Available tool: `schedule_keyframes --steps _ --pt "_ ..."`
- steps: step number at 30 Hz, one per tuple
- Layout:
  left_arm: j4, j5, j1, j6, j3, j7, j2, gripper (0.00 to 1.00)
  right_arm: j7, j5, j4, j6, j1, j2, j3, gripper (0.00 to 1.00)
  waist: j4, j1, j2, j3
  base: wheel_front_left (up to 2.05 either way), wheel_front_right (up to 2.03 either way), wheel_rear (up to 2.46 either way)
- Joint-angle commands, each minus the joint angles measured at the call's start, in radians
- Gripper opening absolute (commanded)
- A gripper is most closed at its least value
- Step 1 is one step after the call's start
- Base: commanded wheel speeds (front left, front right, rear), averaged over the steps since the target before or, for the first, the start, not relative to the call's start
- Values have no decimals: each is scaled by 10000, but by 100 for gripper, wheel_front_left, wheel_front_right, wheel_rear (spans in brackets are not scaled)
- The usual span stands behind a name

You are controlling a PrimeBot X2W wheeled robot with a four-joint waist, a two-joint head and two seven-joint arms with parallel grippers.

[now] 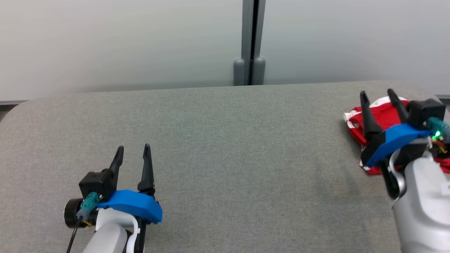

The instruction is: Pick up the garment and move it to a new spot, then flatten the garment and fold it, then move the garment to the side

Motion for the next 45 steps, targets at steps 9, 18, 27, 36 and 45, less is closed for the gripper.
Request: schedule_keyframes --steps 9,18,27,36,45 --pt "112 -147 633 84 59 -133 -151 100 -606 -158 -1314 2 2038 961 34 100 451 2 1 -263 0 0 0" --pt "-118 -214 1059 131 28 -176 -418 100 -1042 861 -2255 1 3825 1100 240 100 732 2 1 -433 0 0 0" --pt "-320 -277 1349 230 98 -183 -403 100 -1186 1327 -2612 1 4462 1100 605 100 474 2 1 -451 0 0 0" --pt "-381 -282 1337 305 -28 -106 -358 100 -1147 1246 -2641 2 4456 1103 548 100 444 2 1 -469 0 0 0" --pt "-350 -285 1296 361 -98 -73 -309 100 -1073 1331 -2728 2 4545 1104 588 100 517 2 1 -520 0 0 0"
